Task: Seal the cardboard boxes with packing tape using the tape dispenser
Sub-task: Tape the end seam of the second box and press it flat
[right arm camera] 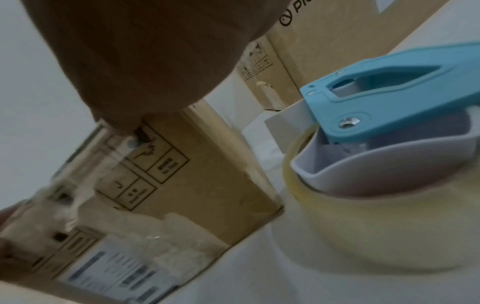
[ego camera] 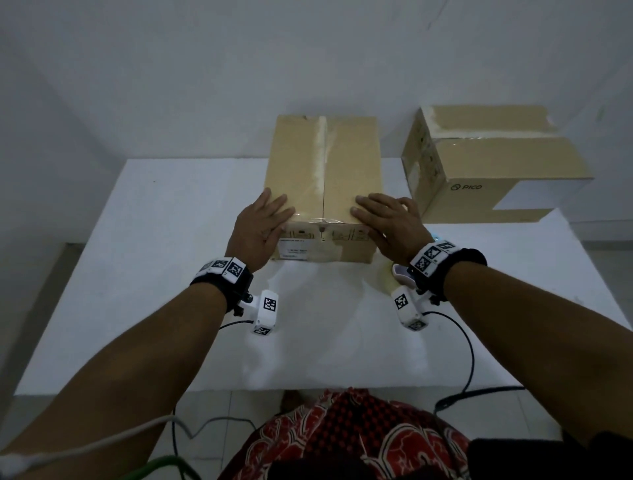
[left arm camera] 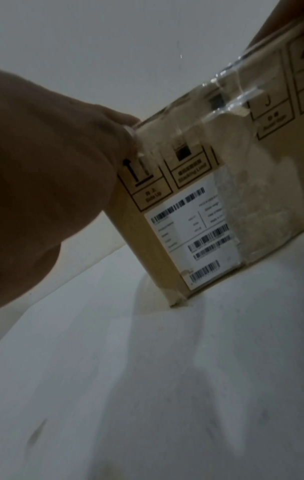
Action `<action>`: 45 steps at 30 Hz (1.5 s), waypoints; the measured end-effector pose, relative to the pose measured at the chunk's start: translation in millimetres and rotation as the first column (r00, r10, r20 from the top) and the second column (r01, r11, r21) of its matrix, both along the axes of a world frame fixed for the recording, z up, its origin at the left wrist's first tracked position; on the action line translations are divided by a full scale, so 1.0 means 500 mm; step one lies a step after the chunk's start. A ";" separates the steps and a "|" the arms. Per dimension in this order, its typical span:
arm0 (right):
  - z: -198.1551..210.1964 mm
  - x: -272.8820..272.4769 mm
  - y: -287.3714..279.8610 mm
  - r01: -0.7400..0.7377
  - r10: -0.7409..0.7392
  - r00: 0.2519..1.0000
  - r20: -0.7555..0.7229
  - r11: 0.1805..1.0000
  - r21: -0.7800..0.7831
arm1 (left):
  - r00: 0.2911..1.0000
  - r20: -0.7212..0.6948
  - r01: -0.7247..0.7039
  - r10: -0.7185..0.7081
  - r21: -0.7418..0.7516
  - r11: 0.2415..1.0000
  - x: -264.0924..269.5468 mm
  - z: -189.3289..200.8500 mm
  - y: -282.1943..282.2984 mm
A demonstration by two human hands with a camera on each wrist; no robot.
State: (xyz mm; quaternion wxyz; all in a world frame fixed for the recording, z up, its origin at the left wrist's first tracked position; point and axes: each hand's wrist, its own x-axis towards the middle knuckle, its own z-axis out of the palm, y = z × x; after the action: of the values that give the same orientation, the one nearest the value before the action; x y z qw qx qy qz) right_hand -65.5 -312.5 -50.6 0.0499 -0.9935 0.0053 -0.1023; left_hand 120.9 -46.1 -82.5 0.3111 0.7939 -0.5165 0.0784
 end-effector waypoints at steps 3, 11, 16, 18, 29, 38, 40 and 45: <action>0.014 0.017 0.033 -0.059 0.059 0.998 -0.006 0.995 -0.077 | 0.999 0.019 -0.052 0.051 0.062 0.997 -0.014 0.017 -0.008; 0.020 0.079 0.113 -0.071 0.071 0.995 0.069 0.997 0.000 | 0.984 -0.106 -0.138 0.146 0.077 0.987 -0.050 0.029 -0.043; 0.028 0.071 0.094 -0.034 0.031 0.998 0.056 0.998 0.057 | 0.983 -0.149 -0.126 0.111 -0.096 0.987 -0.054 0.029 -0.009; 0.020 0.051 0.070 -0.015 0.008 0.996 0.094 0.997 0.070 | 0.978 -0.165 -0.155 0.127 -0.163 0.974 -0.051 0.014 0.022; -0.029 -0.024 0.010 0.171 -0.236 0.949 0.208 0.942 0.290 | 0.792 -0.437 -0.548 0.426 -0.202 0.811 -0.072 0.025 0.019; 0.018 -0.009 0.028 0.159 -0.191 0.965 0.178 0.971 0.179 | 0.648 -0.572 -0.718 0.504 -0.236 0.655 -0.082 0.036 -0.015; 0.052 0.025 0.051 0.138 -0.148 0.983 0.112 0.986 0.093 | 0.642 -0.575 -0.725 0.507 -0.238 0.647 -0.086 0.037 -0.022; 0.055 0.098 0.104 -0.011 0.008 1.000 0.020 0.983 0.185 | 0.633 -0.591 -0.724 0.501 -0.221 0.653 -0.099 0.034 -0.032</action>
State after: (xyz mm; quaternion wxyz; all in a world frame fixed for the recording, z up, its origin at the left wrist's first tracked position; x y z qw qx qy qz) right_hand -16.4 -260.5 -23.3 0.1423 -0.9836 0.0095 -0.1105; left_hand 71.3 -61.8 -65.6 0.5515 0.8246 -0.0793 0.0976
